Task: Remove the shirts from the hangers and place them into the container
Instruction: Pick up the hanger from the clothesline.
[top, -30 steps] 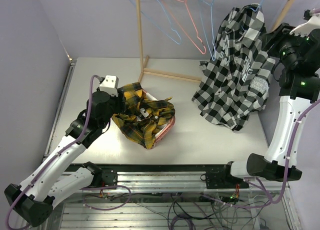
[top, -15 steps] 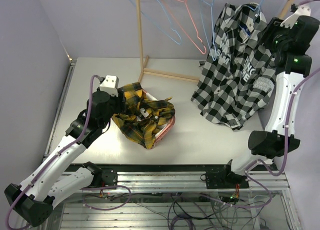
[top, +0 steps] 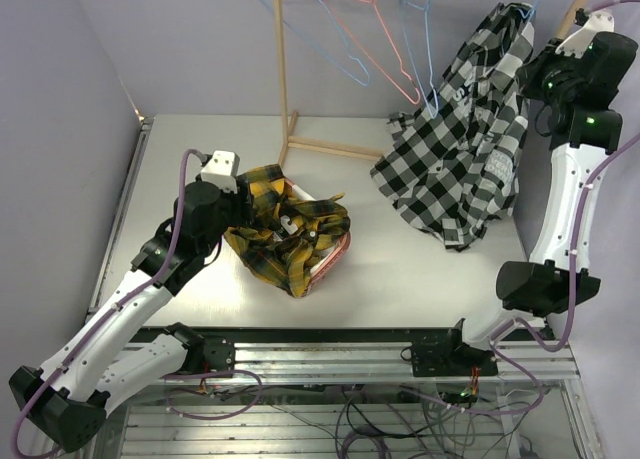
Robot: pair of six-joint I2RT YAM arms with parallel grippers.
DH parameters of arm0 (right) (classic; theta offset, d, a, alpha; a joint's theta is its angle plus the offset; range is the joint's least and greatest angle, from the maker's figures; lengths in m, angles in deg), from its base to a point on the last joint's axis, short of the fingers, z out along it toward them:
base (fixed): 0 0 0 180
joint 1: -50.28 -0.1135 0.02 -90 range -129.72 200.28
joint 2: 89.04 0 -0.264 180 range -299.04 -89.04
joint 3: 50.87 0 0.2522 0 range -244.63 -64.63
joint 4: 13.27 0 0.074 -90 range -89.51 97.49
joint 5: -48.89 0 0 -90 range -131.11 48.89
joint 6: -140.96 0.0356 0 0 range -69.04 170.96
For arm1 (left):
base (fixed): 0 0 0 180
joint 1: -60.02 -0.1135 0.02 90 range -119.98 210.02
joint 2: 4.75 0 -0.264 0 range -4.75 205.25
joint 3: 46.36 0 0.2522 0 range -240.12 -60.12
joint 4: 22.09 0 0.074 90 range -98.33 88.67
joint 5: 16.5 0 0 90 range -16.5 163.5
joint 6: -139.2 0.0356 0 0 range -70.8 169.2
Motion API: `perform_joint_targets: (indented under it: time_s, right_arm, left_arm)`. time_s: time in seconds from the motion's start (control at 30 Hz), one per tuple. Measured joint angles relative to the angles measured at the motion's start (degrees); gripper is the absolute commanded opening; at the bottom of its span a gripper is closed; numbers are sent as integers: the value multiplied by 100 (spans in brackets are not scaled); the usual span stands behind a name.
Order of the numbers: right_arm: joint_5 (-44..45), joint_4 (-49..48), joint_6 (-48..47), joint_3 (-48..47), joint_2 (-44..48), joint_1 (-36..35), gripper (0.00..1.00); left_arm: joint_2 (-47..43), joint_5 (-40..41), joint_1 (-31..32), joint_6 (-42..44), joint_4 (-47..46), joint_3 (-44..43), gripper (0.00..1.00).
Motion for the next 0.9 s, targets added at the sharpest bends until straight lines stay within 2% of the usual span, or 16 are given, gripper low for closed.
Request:
perform_joint_targets:
  time_s: [0.5, 0.9]
  right_arm:
    - [-411, -372, 37, -61, 503, -2, 0]
    - [-282, -341, 111, 103, 1156, -7, 0]
  left_arm:
    - [24, -68, -20, 0, 0, 0, 63]
    - [15, -96, -22, 9, -2, 0, 72]
